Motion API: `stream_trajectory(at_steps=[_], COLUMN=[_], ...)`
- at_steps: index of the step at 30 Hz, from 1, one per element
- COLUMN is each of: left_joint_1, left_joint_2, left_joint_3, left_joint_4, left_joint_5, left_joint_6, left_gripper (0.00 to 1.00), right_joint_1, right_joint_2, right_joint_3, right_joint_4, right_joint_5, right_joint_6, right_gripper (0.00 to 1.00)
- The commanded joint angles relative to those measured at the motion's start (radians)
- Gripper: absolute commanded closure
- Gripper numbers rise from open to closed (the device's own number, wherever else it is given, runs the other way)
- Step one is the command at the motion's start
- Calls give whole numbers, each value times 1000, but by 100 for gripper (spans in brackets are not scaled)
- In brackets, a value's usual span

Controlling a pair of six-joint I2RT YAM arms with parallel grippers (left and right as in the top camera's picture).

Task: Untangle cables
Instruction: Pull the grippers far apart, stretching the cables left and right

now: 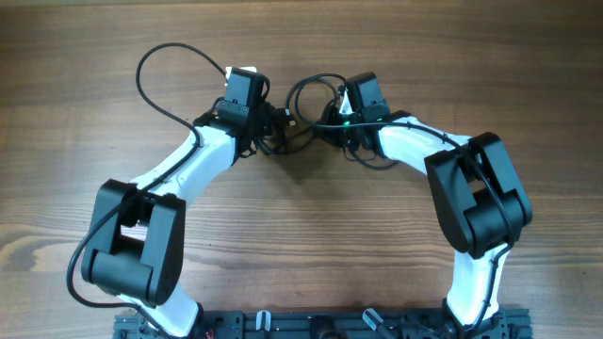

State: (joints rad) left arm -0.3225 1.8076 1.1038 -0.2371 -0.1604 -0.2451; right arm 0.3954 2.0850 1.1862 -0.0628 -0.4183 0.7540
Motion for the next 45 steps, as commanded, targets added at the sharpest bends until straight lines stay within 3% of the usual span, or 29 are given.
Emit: stream_trajectory(at_steps=[1,5,9,17,20,25,29,36,45], left_joint_1=[16,42,97,385,537,809,948,1080,1047], left_joint_2=[-29,-67,-79,-80,-80,-80,-80,-76,-60], left_joint_3=[3,3,3,3,3,3,3,2,-11], left_joint_4=[25,22,-5,-127,-138,-97,-82,-98,-99], left_joint_5=[-21,-21,-44,-6,186,646,818,845,787], left_joint_6=[-2,-6,-53,-262,-262,-262,-262,-291,-287], left_gripper=[89,96,96,96,96,96,96,96,96], right_joint_1=[-8,-8,-9,-115,-180,-306,-389,-556,-600], right_joint_2=[8,8,8,-13,-41,-105,-109,-108,-108], right_joint_3=[-16,-16,-16,-16,-16,-16,-16,-16,-16], right_joint_4=[-6,-6,-6,-97,-149,-230,-259,-317,-323], right_joint_5=[24,24,26,36,24,43,55,117,97], right_joint_6=[-21,-22,-37,-22,-52,-145,-179,-179,-233], right_gripper=[96,96,96,96,96,96,96,96,96])
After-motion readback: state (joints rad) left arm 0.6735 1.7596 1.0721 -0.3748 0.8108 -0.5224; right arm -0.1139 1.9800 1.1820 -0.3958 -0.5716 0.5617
